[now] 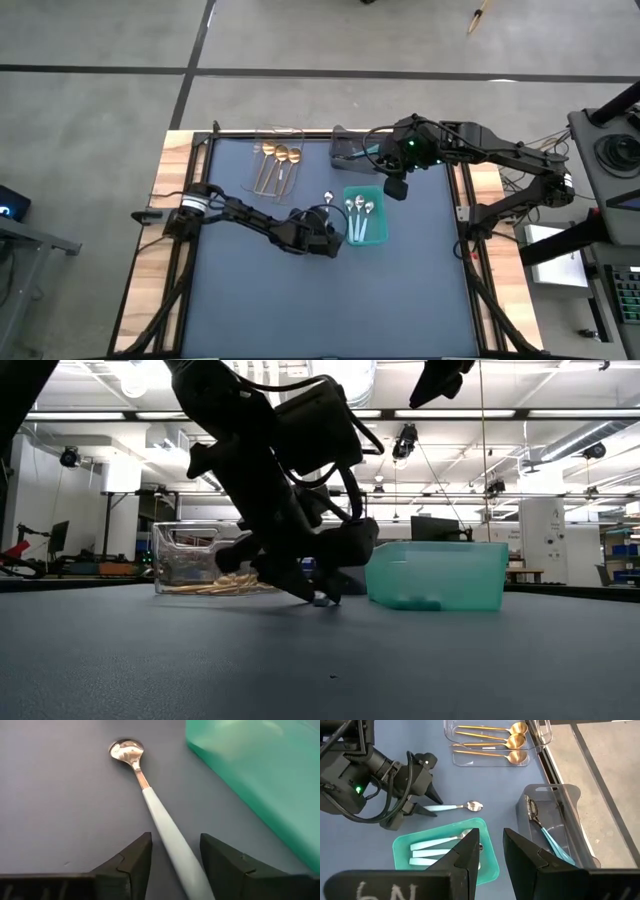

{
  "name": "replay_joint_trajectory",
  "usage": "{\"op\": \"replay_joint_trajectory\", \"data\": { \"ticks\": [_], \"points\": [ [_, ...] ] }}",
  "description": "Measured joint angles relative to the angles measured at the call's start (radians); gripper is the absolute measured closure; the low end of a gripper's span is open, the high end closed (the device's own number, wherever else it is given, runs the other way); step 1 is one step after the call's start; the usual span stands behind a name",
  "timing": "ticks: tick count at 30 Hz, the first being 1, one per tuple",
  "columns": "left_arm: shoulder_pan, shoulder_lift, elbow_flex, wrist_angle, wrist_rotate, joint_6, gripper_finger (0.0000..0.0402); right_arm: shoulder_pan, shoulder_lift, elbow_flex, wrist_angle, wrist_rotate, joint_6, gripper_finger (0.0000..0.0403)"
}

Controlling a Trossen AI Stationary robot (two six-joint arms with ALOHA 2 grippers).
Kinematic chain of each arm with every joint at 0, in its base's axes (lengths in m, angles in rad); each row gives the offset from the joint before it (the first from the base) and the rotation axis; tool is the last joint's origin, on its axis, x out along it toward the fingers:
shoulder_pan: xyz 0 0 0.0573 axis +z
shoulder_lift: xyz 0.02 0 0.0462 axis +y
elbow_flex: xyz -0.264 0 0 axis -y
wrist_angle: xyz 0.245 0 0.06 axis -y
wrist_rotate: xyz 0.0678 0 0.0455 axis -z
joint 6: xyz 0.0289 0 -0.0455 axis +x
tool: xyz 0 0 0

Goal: Sort silverware by color (type)
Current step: Put the light blue spoon into the green bin

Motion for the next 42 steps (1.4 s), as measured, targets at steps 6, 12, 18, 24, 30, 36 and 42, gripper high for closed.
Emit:
{"op": "replay_joint_trajectory", "data": {
  "ticks": [6, 12, 18, 24, 30, 36, 42],
  "points": [
    [0.001, 0.0, 0.002, -0.057, 0.01, -0.089, 0.0289, 0.0, 0.0, 0.0, -0.001, 0.0, -0.005, 0.0326],
    [0.001, 0.001, 0.0, -0.068, 0.01, -0.099, 0.0345, 0.0, 0.0, 0.0, -0.001, 0.0, -0.007, 0.0326],
    [0.004, 0.002, -0.001, -0.078, 0.017, -0.155, 0.0365, 0.0, 0.0, 0.0, -0.002, 0.0, -0.004, 0.0326],
    [0.017, -0.007, 0.001, -0.11, 0.049, -0.263, 0.0365, 0.0, 0.0, 0.0, -0.018, 0.0, -0.004, 0.0326],
    [0.016, -0.047, -0.006, -0.137, 0.041, -0.246, 0.0365, 0.0, -0.002, 0.0, -0.025, -0.001, 0.01, 0.0326],
    [0.016, -0.122, -0.01, -0.222, 0.007, -0.234, 0.0365, 0.0, -0.025, 0.0, -0.024, -0.002, 0.012, 0.0326],
    [0.007, -0.201, -0.008, -0.236, -0.035, -0.15, 0.0365, 0.0, -0.055, 0.0, -0.023, -0.002, 0.013, 0.0326]
  ]
}}
